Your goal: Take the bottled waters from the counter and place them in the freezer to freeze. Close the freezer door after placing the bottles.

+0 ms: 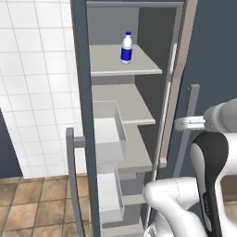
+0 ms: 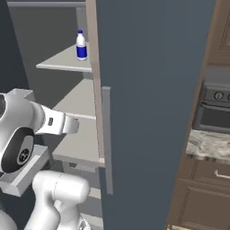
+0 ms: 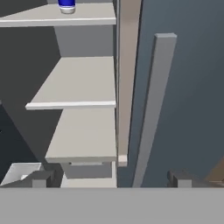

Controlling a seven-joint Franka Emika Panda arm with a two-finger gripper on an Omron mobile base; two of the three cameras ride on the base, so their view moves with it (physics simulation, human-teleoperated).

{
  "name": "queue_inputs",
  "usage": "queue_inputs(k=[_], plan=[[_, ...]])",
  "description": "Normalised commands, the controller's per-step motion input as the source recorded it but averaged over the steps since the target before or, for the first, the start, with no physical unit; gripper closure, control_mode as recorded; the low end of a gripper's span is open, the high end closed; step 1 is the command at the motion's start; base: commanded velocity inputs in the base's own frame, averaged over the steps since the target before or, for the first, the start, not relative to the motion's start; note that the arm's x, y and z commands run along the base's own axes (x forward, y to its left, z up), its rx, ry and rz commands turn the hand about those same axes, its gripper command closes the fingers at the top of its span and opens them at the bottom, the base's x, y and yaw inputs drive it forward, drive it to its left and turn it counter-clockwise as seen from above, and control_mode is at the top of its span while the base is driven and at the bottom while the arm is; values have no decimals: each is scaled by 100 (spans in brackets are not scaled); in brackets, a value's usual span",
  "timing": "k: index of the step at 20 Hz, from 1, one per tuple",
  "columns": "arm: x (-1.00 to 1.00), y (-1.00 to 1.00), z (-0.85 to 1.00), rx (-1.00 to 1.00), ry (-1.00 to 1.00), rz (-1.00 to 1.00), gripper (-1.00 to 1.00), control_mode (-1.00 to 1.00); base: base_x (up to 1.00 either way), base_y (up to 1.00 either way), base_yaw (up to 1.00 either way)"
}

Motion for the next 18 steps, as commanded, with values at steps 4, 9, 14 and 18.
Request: queue_inputs(k=[4,9,14,18], plan=[[0,0,0,0,0,0,-100,100,-15,-65,-12],[0,0,0,0,0,0,-100,100,-1,-85,-7],[0,0,0,0,0,0,-100,100,0,-94,-3],[0,0,0,0,0,0,-100,100,0,-81,-3]])
